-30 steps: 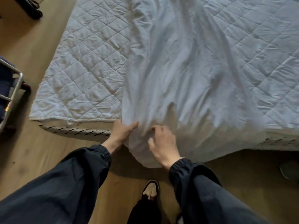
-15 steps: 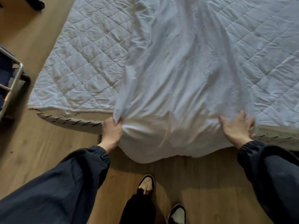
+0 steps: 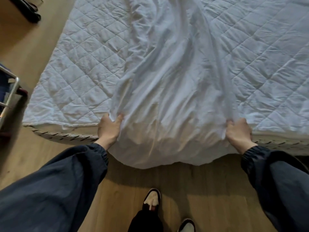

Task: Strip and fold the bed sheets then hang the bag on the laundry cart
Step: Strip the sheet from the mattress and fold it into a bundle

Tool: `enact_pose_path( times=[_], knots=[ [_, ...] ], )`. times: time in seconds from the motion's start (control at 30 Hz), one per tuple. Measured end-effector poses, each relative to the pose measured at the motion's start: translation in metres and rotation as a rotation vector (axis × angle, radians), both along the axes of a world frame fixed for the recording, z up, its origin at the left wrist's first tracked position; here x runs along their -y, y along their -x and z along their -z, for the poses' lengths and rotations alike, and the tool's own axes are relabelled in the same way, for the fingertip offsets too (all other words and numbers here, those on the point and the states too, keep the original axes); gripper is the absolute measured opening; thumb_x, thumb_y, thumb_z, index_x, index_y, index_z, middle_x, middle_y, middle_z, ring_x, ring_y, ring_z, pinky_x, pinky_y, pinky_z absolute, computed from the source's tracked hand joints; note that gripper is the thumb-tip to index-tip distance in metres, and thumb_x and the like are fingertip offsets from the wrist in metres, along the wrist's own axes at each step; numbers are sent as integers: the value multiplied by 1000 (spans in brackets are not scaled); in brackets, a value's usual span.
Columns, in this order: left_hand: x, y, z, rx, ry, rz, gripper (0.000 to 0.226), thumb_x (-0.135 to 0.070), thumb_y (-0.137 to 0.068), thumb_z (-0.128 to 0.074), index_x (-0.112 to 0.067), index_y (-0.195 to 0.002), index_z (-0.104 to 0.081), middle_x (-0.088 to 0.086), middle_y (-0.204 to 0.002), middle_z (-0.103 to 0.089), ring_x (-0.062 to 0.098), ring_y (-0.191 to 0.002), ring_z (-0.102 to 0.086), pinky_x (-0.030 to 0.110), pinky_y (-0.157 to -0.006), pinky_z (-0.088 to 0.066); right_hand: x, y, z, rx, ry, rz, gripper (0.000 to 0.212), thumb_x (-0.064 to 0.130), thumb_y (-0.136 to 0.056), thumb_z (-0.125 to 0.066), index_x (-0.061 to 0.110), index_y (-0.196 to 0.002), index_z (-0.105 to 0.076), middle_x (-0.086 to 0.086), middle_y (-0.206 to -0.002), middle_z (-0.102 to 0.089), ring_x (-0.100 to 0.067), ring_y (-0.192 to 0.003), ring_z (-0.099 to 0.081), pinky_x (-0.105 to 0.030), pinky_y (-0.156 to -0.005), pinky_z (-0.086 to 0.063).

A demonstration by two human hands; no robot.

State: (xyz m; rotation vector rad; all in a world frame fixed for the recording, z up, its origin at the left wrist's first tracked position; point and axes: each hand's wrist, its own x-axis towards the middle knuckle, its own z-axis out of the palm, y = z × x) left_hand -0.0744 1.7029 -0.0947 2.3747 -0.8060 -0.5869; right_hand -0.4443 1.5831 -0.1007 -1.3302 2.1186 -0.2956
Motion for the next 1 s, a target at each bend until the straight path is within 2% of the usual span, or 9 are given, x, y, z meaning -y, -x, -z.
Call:
enact_pose_path(
  times=[0.13, 0.23, 0.33, 0.4, 0.53, 0.6, 0.73, 0.87, 1.0],
  knots=[
    [-14, -3, 2, 103, 41, 29, 40, -49, -96, -45, -11, -90, -56, 2, -72, -55, 24, -67, -51, 32, -52, -31, -8, 16, -2, -100, -29, -66, 41, 36, -100, -34, 0, -118, -43, -28, -117, -52, -45, -110, -50, -47, -88, -39],
    [-24, -2, 9, 117, -3, 26, 43, -50, -97, -40, -10, -88, -52, 5, -71, -52, 28, -69, -52, 32, -52, -30, -22, 20, -6, -142, -26, -49, 39, 33, -100, -34, 0, -117, -45, -31, -120, -52, -46, -113, -48, -49, -91, -38],
    [-23, -1, 10, 132, -97, 28, 43, -53, -96, -38, -13, -94, -51, 11, -84, -59, 31, -77, -56, 36, -62, -40, -21, 11, -9, -156, -40, -3, 34, 24, -99, -39, -4, -119, -44, -33, -124, -49, -47, -117, -46, -50, -96, -35],
    [-16, 1, 4, 245, -154, 43, 35, -44, -97, -44, -11, -107, -48, 14, -99, -59, 30, -86, -54, 39, -72, -43, -17, 4, -11, -256, -21, -36, 35, 17, -96, -42, -5, -123, -39, -31, -128, -42, -47, -119, -41, -52, -99, -33],
    [17, 13, -5, 505, -95, 223, 62, -25, -88, -55, -11, -142, -29, 19, -139, -32, 35, -124, -34, 48, -105, -28, -6, -15, -17, -360, 115, -308, 47, 20, -95, -44, 4, -137, -30, -25, -142, -27, -43, -128, -30, -51, -107, -26],
    [43, 19, -3, 479, -131, 409, 63, -29, -90, -51, -17, -147, -26, 17, -153, -19, 35, -139, -20, 49, -115, -15, 8, -29, -20, -364, 82, -534, 51, 33, -97, -41, 16, -143, -27, -19, -152, -16, -38, -138, -21, -48, -112, -20],
    [92, 22, 3, 373, -268, 550, 59, -47, -95, -36, -31, -150, -19, 10, -160, 0, 29, -147, 5, 51, -118, 3, 37, -67, -18, -369, 48, -849, 54, 48, -94, -43, 25, -141, -32, -14, -153, -20, -32, -139, -23, -45, -111, -26],
    [124, 1, 6, 361, -387, 621, 60, -52, -96, -28, -36, -151, -10, 4, -159, 17, 29, -145, 18, 57, -114, 9, 56, -93, -16, -355, -114, -894, 64, 48, -95, -45, 28, -148, -16, -7, -160, 3, -29, -147, 1, -51, -115, -15],
    [151, -24, 5, 233, -476, 698, 63, -58, -94, -30, -44, -150, -4, -2, -158, 22, 33, -144, 19, 71, -106, 2, 78, -109, -18, -351, -231, -886, 70, 51, -93, -47, 31, -150, -11, -6, -160, 8, -27, -147, 5, -54, -113, -13]
  ],
)
